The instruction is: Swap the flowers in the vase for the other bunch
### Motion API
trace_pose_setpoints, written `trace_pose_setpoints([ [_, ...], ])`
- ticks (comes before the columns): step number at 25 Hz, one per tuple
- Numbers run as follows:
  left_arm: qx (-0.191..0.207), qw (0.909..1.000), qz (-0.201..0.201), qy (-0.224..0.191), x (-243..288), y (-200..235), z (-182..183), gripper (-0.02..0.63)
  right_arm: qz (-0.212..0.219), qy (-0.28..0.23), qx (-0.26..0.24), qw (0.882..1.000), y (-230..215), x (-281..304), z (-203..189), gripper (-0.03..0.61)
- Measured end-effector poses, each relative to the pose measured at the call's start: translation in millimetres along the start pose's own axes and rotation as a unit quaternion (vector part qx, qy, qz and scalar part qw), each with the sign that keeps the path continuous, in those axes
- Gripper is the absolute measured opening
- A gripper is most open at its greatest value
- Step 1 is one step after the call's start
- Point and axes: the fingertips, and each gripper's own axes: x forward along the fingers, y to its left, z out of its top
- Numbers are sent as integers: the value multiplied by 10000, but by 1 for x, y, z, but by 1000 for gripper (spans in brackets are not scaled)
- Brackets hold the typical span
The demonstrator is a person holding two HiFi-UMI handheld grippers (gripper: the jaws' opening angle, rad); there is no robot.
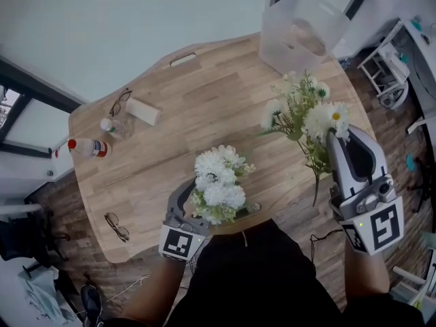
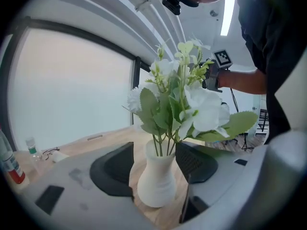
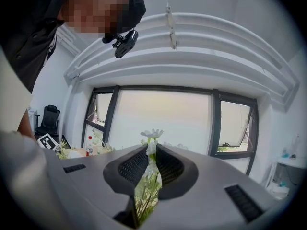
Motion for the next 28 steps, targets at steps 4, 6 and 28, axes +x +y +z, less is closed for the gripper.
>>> trace_pose_setpoints([
  [4, 264, 9995, -23, 154, -4, 1, -2, 255, 50, -62, -37, 10000, 2, 3, 7, 66],
  [6, 461, 9987, 1, 236, -5, 3, -1, 255, 45, -60, -84, 9999, 2, 3, 7, 66],
  [28, 430, 9961, -227, 735, -31, -4, -8, 255, 237, -369, -26, 9990, -4, 10, 23, 66],
])
